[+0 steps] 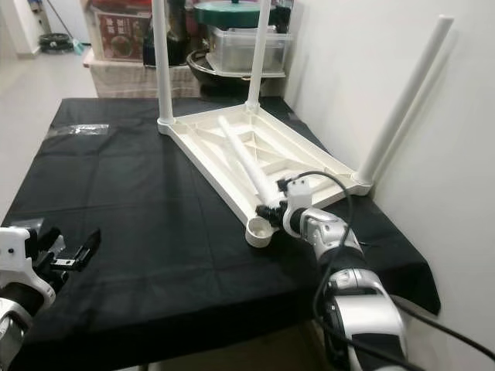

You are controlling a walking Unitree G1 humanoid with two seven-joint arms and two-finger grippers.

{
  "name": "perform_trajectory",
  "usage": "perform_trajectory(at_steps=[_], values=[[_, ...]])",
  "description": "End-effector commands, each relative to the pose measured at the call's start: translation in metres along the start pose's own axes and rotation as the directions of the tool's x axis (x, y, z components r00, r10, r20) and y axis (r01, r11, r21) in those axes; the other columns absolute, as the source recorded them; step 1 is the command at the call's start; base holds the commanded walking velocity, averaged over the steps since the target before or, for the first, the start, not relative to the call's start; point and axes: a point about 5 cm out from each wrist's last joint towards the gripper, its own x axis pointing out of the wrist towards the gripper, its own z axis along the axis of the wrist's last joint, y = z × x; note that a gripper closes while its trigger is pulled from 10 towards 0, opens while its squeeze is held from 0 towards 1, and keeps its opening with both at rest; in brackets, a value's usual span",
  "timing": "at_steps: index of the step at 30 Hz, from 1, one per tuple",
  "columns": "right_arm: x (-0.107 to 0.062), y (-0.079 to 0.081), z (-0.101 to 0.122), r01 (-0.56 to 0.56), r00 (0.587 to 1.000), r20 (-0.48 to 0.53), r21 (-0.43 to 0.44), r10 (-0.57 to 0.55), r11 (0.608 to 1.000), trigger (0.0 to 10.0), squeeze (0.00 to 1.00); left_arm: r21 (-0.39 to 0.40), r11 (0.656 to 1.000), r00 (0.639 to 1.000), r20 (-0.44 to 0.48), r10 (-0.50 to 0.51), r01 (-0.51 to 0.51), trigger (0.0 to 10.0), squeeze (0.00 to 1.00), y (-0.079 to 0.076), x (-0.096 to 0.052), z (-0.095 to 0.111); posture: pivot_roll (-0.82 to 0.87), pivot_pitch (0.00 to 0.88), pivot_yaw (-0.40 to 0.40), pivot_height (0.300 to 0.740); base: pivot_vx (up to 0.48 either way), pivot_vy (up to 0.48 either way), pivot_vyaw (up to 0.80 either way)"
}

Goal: Building children table

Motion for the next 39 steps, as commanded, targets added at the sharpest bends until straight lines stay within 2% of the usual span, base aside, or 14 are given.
perform_trajectory(at_steps=[1,5,8,10,11,13,14,16,19,23,24,28,33,39], values=[[-0.001,0.011,0.019,-0.080,0.988,0.131,0.010,0.078,0.997,0.0,0.00,-0.030,0.999,1.000,-0.001,-0.013,0.013,10.0,0.00,0.000,0.001,0.000,0.00,0.000,-0.083,0.740,0.000,0.000,0.00],[-0.012,0.051,0.036,-0.362,0.882,0.312,-0.027,0.352,0.932,0.0,0.00,-0.275,0.961,0.994,0.110,-0.011,0.041,10.0,0.00,0.001,0.006,0.021,0.00,0.000,-0.076,0.740,0.000,0.000,0.00],[-0.023,0.071,0.020,-0.549,0.795,0.273,-0.057,0.542,0.834,0.0,0.00,-0.496,0.859,0.970,0.244,-0.002,0.127,10.0,0.00,0.007,0.008,0.045,0.00,0.000,-0.077,0.740,0.000,0.000,0.00],[-0.024,0.074,0.016,-0.568,0.784,0.260,-0.065,0.563,0.821,0.0,0.00,-0.521,0.840,0.964,0.267,-0.005,0.149,10.0,0.00,0.007,0.008,0.049,0.00,0.000,-0.077,0.740,0.000,0.000,0.00],[-0.026,0.076,0.005,-0.595,0.774,0.213,-0.077,0.597,0.800,0.0,0.00,-0.582,0.778,0.938,0.346,-0.024,0.235,10.0,0.00,0.008,0.006,0.061,0.00,0.000,-0.074,0.740,0.000,0.000,0.00],[-0.028,0.077,0.002,-0.615,0.763,0.198,-0.074,0.616,0.785,0.0,0.00,-0.601,0.754,0.927,0.373,-0.029,0.265,10.0,0.00,0.008,0.005,0.066,0.00,0.000,-0.074,0.740,0.000,0.000,0.00],[-0.037,0.080,-0.007,-0.681,0.716,0.146,-0.066,0.682,0.729,0.0,0.00,-0.643,0.675,0.893,0.446,-0.053,0.361,10.0,0.00,0.009,0.000,0.075,0.00,0.000,-0.070,0.740,0.000,0.000,0.00],[-0.037,0.080,-0.007,-0.681,0.716,0.146,-0.066,0.682,0.729,0.0,0.00,-0.643,0.675,0.893,0.446,-0.053,0.361,10.0,0.00,0.009,0.000,0.075,0.00,0.000,-0.070,0.740,0.000,0.000,0.00],[-0.050,0.084,-0.016,-0.737,0.667,0.104,-0.054,0.738,0.674,0.0,0.00,-0.660,0.620,0.872,0.482,-0.085,0.425,10.0,0.00,0.009,-0.004,0.079,0.00,0.000,-0.069,0.740,0.000,0.000,0.00],[-0.059,0.088,-0.018,-0.776,0.624,0.097,-0.047,0.776,0.629,0.0,0.00,-0.668,0.605,0.873,0.479,-0.095,0.433,10.0,0.00,0.010,-0.004,0.079,0.00,0.000,-0.067,0.740,0.000,0.000,0.00],[-0.067,0.091,-0.020,-0.813,0.576,0.077,-0.053,0.814,0.580,0.0,0.00,-0.685,0.587,0.877,0.470,-0.098,0.433,10.0,0.00,0.011,-0.004,0.078,0.00,0.000,-0.064,0.740,0.000,0.000,0.00],[-0.081,0.094,-0.036,-0.870,0.491,-0.038,-0.059,0.870,0.489,0.0,0.00,-0.716,0.541,0.883,0.455,-0.118,0.441,10.0,0.00,0.012,-0.003,0.075,-0.01,0.000,-0.061,0.740,0.000,0.000,0.00],[-0.090,0.093,-0.043,-0.903,0.431,-0.121,-0.062,0.894,0.426,0.0,0.00,-0.724,0.520,0.881,0.452,-0.139,0.454,10.0,0.00,0.012,0.000,0.075,-0.01,0.000,-0.061,0.740,0.000,0.000,0.00],[-0.093,0.090,-0.050,-0.914,0.406,-0.217,-0.071,0.888,0.400,0.0,0.00,-0.717,0.506,0.871,0.460,-0.173,0.480,10.0,0.00,0.010,0.001,0.077,-0.01,0.000,-0.066,0.740,0.000,0.000,0.00]])
